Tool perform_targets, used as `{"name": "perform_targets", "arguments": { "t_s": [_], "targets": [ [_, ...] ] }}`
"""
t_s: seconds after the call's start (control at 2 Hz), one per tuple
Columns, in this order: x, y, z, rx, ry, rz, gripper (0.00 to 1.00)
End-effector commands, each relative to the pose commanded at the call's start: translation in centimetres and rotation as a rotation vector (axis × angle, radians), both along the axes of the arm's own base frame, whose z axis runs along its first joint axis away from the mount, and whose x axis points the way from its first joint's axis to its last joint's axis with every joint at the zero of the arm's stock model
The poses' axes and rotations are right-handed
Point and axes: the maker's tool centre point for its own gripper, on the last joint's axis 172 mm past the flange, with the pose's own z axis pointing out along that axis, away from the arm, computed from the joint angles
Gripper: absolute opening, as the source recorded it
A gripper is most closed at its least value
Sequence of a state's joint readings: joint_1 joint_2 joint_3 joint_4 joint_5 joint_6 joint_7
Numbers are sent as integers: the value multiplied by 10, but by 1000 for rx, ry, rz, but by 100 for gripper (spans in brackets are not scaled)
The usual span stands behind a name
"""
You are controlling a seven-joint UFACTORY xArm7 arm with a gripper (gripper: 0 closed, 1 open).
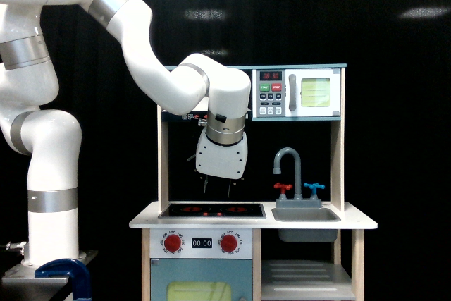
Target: Turn on the faucet
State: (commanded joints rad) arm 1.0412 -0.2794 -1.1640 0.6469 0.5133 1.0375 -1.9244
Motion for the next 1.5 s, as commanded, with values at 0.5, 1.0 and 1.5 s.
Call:
{"name": "perform_targets", "arguments": {
  "t_s": [0.5,1.0,1.5],
  "targets": [
    [8,29,12,240,-47,-85,100],
    [6,49,25,593,-39,59,100],
    [5,47,32,642,-77,-23,100]
  ]
}}
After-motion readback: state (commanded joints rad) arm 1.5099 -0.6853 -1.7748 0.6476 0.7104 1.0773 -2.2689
